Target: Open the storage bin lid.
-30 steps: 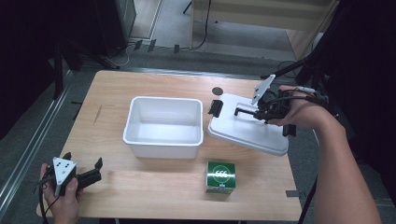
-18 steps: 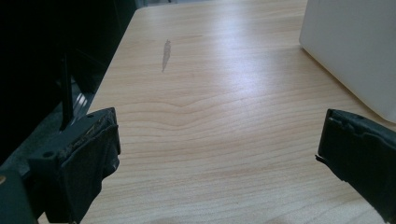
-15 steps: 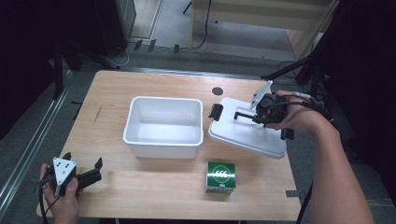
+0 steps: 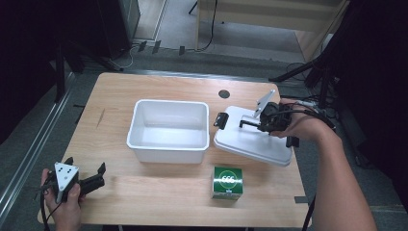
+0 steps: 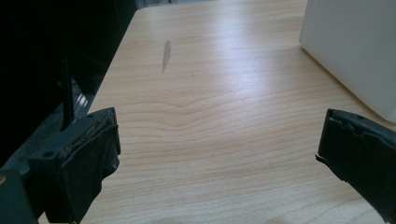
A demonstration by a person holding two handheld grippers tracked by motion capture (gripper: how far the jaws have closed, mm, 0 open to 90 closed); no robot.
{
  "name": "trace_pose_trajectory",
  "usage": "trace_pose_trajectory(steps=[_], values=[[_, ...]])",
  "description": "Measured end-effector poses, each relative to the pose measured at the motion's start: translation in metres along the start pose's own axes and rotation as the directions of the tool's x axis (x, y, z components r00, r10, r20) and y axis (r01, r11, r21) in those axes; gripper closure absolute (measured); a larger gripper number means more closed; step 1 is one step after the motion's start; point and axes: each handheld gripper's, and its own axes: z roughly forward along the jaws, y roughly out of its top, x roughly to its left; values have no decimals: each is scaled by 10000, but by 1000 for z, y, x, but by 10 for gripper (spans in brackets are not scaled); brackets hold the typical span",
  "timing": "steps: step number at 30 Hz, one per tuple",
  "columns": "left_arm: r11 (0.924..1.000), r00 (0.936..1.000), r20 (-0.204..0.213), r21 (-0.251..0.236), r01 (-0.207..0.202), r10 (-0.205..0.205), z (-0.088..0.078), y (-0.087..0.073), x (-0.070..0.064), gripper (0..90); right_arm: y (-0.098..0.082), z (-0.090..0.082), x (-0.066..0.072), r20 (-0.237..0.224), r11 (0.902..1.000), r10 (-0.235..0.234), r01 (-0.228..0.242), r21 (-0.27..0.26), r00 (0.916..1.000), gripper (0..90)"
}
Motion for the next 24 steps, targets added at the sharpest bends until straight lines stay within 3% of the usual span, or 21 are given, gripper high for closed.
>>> trace_pose_trajectory(steps=[24], values=[[10000, 10000, -22, -20, 55, -55, 0, 0, 1, 0, -9, 36, -1, -94, 9994, 352, -352, 31, 9993, 850]])
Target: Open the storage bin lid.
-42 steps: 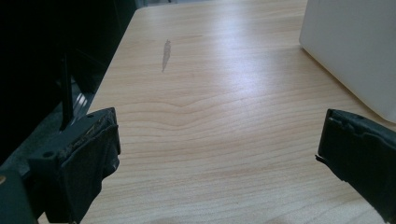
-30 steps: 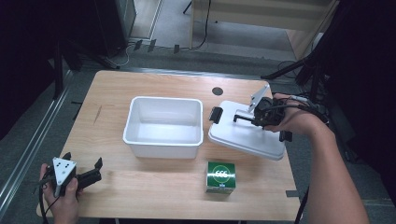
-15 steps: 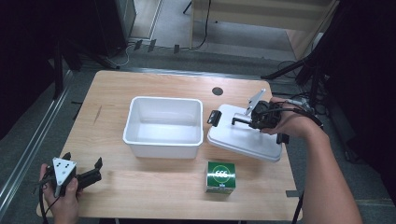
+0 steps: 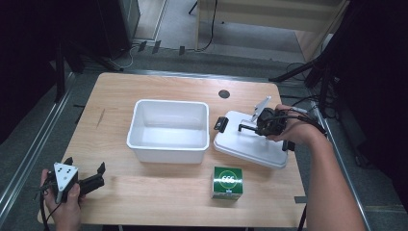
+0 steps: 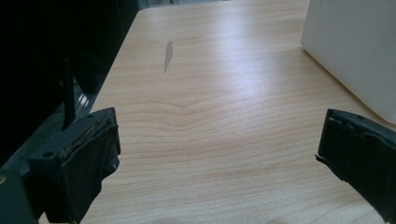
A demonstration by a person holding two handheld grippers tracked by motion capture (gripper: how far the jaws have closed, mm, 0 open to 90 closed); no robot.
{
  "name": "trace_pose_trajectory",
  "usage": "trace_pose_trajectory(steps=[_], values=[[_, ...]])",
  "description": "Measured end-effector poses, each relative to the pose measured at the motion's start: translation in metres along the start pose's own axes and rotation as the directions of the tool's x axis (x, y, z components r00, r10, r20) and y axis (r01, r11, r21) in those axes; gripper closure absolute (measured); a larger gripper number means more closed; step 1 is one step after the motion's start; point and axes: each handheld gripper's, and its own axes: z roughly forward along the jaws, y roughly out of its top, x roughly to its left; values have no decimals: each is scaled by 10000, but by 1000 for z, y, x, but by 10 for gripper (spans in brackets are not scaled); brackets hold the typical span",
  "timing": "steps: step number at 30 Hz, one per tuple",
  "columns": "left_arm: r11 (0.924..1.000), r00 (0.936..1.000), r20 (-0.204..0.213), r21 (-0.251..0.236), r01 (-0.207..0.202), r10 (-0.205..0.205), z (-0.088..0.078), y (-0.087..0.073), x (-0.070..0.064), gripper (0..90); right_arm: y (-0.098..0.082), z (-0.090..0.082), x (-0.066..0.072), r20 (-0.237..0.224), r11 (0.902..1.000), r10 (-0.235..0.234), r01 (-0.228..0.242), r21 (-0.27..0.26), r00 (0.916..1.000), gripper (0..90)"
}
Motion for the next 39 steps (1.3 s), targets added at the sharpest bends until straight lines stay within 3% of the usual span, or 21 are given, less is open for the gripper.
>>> trace_pose_trajectory(steps=[21, 39], values=[[10000, 10000, 28, 13, -2, 2, 0, 0, 0, 0, -12, 27, 1, -88, 9993, 345, -343, 134, 9994, 850], [10000, 10000, 11, 49, -10, 10, 0, 0, 0, 0, -21, 36, 4, 34, 9985, 506, -507, 194, 9987, 842]])
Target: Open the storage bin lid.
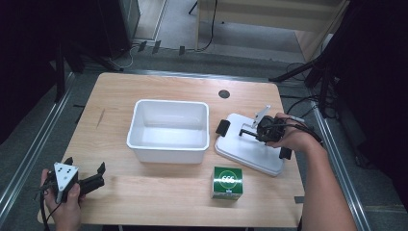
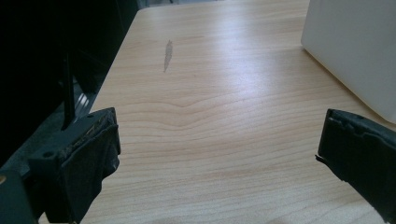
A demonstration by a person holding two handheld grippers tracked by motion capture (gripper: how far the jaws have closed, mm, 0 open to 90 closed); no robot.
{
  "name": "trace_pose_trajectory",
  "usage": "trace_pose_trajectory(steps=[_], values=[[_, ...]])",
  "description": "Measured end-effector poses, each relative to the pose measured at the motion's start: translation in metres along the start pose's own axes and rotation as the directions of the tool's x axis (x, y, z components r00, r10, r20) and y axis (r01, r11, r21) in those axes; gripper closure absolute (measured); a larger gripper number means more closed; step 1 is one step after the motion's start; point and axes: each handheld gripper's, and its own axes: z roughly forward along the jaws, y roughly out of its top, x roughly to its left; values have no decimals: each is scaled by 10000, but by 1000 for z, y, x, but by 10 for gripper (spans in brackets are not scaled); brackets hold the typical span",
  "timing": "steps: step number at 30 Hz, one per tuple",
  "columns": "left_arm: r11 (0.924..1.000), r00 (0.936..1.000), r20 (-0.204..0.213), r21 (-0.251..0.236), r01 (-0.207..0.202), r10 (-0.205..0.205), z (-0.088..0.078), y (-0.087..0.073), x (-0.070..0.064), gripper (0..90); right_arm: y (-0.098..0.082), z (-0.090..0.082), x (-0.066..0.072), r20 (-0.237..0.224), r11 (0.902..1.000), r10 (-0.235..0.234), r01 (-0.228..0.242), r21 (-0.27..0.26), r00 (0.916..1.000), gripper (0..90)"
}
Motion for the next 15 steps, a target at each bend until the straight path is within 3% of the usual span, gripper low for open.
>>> trace_pose_trajectory(steps=[15], values=[[10000, 10000, -68, -3, -47, 47, 0, 0, -1, 0, -3, -6, 2, 126, 9996, 120, -117, -242, 9998, 817]])
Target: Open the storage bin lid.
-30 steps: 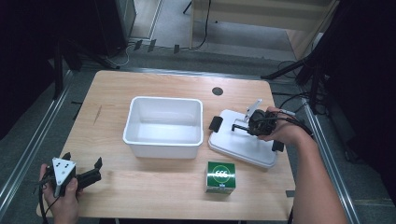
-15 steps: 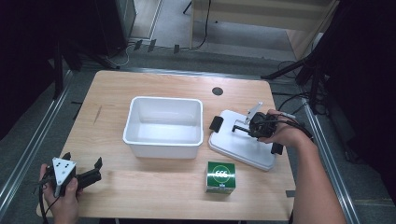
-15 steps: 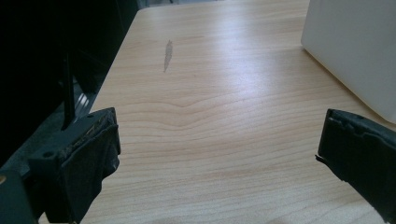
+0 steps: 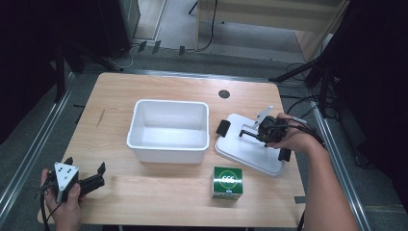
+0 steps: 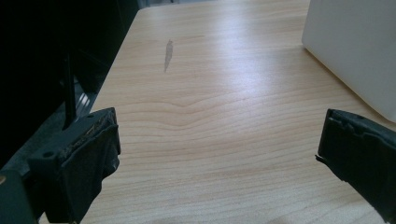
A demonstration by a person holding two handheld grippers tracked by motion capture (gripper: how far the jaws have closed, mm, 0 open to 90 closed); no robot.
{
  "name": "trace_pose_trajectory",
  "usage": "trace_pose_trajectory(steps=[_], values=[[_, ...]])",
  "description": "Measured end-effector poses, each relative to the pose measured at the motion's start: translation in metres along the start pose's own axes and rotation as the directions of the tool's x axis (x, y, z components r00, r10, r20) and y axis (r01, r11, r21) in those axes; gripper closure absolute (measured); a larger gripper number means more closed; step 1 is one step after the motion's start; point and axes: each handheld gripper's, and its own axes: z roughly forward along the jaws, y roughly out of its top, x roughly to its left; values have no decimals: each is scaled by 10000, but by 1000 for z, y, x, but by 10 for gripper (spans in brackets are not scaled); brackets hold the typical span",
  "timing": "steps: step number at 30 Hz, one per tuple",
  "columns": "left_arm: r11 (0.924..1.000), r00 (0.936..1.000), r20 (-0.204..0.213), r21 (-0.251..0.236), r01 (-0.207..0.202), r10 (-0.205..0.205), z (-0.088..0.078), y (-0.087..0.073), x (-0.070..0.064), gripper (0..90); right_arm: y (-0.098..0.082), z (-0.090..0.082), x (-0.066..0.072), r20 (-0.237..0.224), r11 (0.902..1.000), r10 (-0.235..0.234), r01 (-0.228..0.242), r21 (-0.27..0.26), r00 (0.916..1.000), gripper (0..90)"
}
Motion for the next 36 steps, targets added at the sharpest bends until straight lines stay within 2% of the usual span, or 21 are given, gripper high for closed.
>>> trace_pose_trajectory(steps=[8, 12, 16, 17, 18, 19, 20, 22, 25, 26, 29, 31, 34, 36], values=[[10000, 10000, -15, 37, -16, 16, 0, 0, 0, 0, 1, -3, 6, 18, 9998, -216, 216, -17, 9998, 782], [10000, 10000, -37, 65, -50, 51, 0, 0, 0, 0, 1, -5, 10, 104, 9994, -348, 349, -53, 9993, 727], [10000, 10000, -35, 59, -21, 21, 1, 0, 0, 0, 2, -10, 13, 325, 9988, -475, 479, -133, 9983, 586], [10000, 10000, -25, 60, -13, 13, 1, 0, 0, 0, 2, -10, 13, 325, 9988, -475, 479, -133, 9983, 586], [10000, 10000, -10, 85, -45, 45, 1, 0, 0, 0, 3, -13, 14, 318, 9984, -472, 481, -299, 9984, 521], [10000, 10000, -10, 85, -45, 45, 1, 0, 0, 0, 3, -13, 14, 318, 9984, -472, 481, -299, 9984, 521], [10000, 10000, 0, 89, -42, 42, 1, 0, 0, 0, 4, -16, 15, 283, 9983, -477, 486, -336, 9985, 450], [10000, 10000, 2, 79, -33, 33, 1, 0, 0, 0, 4, -18, 16, 259, 9978, -548, 557, -366, 9982, 414], [9999, 10000, 7, 112, -54, 54, 1, 1, -1, 0, 6, -24, 21, 457, 9988, -461, 466, -118, 9979, 258], [9999, 10000, 10, 112, -51, 51, 1, 1, -1, 0, 7, -26, 22, 483, 9988, -483, 487, -84, 9977, 232], [9999, 10000, 1, 111, -45, 45, 1, 1, -1, 0, 10, -33, 27, 259, 9991, -419, 417, 71, 9988, 119], [9999, 10000, 8, 103, -39, 39, 1, 0, 0, 0, 12, -37, 30, 53, 9981, -583, 582, 179, 9983, 23], [9999, 10000, 16, 108, -33, 33, 1, 1, 0, 0, 15, -44, 35, -406, 9973, -698, 706, 202, 9967, 0], [9999, 10000, 21, 128, -52, 52, 1, 1, 0, 0, 17, -48, 38, -425, 9972, -713, 721, 178, 9965, 0]])
